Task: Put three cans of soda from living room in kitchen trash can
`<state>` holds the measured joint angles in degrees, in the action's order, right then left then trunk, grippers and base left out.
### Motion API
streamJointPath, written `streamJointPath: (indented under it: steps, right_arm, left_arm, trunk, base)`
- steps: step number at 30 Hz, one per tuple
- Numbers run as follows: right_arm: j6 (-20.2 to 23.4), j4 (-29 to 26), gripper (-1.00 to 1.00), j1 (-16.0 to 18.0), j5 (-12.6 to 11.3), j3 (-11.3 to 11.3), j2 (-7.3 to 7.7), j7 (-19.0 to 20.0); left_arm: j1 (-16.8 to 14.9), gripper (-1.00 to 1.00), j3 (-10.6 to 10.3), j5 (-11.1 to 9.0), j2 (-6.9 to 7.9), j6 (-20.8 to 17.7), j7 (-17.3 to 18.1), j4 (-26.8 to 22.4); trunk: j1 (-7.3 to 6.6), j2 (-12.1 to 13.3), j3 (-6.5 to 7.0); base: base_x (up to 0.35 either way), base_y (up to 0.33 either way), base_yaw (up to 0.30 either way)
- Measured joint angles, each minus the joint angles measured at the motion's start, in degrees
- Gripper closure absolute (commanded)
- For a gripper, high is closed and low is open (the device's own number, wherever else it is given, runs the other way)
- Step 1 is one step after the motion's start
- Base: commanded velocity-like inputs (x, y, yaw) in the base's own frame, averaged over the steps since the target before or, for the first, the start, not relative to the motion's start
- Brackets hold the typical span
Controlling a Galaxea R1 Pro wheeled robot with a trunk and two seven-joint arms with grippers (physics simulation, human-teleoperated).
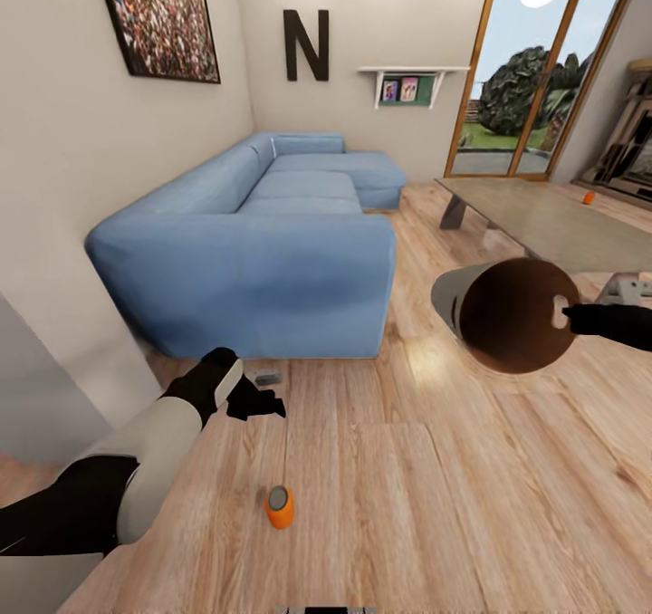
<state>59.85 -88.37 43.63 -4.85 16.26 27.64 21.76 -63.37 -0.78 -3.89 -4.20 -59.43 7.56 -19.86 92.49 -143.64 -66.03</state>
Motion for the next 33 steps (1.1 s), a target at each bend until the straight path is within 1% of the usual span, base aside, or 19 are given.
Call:
streamJointPath:
  steps: [4,8,9,15,19,24,33]
  right_arm:
    - [0.09,-0.36,1.00,1.94,-0.76,-0.01,0.14,-0.06]
    - [0.05,-0.38,1.00,3.10,-0.23,-0.01,0.27,-0.12]
    - [0.06,-0.39,1.00,3.36,-0.45,-0.01,0.54,-0.18]
    - [0.04,-0.36,1.00,3.82,-0.36,-0.01,1.35,-0.27]
    - [0.10,-0.36,1.00,3.90,-0.78,-0.03,1.46,-0.27]
    - [0.06,-0.35,1.00,3.95,-0.53,-0.02,1.53,-0.28]
    - [0.07,-0.35,1.00,3.94,-0.61,-0.02,1.47,-0.28]
  left_arm:
    - [0.00,-1.00,-0.01,0.01,-0.02,0.02,0.00,0.00]
    - [0.00,-1.00,-0.07,0.03,-0.02,0.02,0.00,0.00]
    - [0.00,-1.00,-0.08,0.03,-0.03,0.02,0.00,0.00]
    - [0.00,-1.00,-0.10,0.04,-0.05,0.02,0.00,0.00]
    - [0.00,-1.00,-0.10,0.04,-0.10,0.03,0.00,0.00]
    - [0.00,-1.00,-0.10,0.02,-0.62,0.81,0.00,0.00]
    - [0.00,-1.00,-0.10,0.04,-0.64,1.03,0.00,0.00]
  trunk:
    - [0.10,-0.06,-0.88]
    - [0.21,-0.11,-1.77]
    - [0.23,-0.12,-1.99]
    - [0.39,-0.20,-3.32]
    - [0.49,-0.26,-4.21]
    - [0.62,-0.32,-5.32]
    - [0.85,-0.45,-7.31]
  base:
    - [0.000,0.000,0.000]
    - [0.000,0.000,0.000]
    - [0.000,0.000,0.000]
    - [0.000,0.000,0.000]
    - [0.000,0.000,0.000]
    - [0.000,0.000,0.000]
    - [0.000,0.000,0.000]
